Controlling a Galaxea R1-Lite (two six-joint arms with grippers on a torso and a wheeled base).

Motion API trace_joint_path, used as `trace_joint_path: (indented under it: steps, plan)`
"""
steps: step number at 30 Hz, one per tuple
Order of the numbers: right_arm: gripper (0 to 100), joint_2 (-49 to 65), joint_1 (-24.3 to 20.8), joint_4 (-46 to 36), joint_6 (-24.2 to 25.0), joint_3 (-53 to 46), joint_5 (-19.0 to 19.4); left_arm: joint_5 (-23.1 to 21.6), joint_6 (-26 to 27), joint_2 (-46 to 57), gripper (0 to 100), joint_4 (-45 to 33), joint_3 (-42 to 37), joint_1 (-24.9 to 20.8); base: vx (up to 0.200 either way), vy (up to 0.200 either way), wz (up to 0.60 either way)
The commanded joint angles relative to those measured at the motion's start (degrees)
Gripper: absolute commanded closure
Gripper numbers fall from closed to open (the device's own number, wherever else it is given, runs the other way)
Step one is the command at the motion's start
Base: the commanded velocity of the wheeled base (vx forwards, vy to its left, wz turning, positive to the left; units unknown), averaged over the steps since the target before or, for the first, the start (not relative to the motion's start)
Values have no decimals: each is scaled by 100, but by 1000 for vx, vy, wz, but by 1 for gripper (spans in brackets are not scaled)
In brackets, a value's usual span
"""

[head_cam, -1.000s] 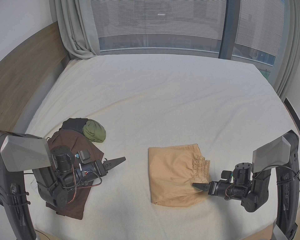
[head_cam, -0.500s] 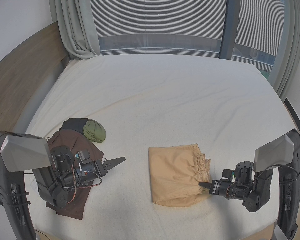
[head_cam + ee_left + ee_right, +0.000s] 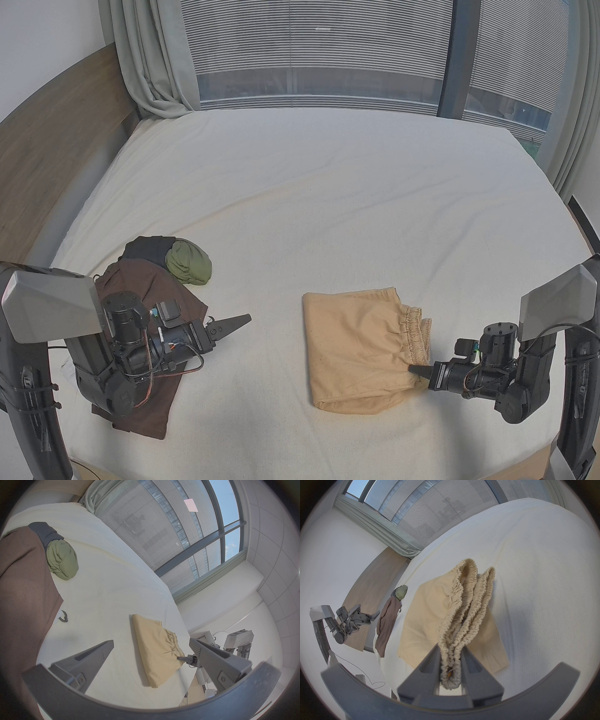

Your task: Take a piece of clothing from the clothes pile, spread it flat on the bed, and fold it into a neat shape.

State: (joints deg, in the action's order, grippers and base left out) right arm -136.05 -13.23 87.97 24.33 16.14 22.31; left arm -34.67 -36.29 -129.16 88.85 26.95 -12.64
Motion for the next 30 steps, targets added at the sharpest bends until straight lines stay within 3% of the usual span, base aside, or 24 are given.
trace_joint_path:
  steps: [1,2,12,19,30]
  plan:
    - [100,-282,39,36,-34,21,2,4,-1,-13,0,1,3,-1,0,0,0]
    - [0,-273,39,36,-34,21,2,4,-1,-13,0,1,3,-1,0,0,0]
    - [0,-115,136,10,-60,-23,2,4,-1,-22,0,1,3,-1,0,0,0]
    - [0,-185,373,-8,-350,-32,2,4,17,-83,0,1,3,-10,0,0,0]
    - [0,-721,321,27,-315,197,28,13,87,-118,0,1,3,-10,0,0,0]
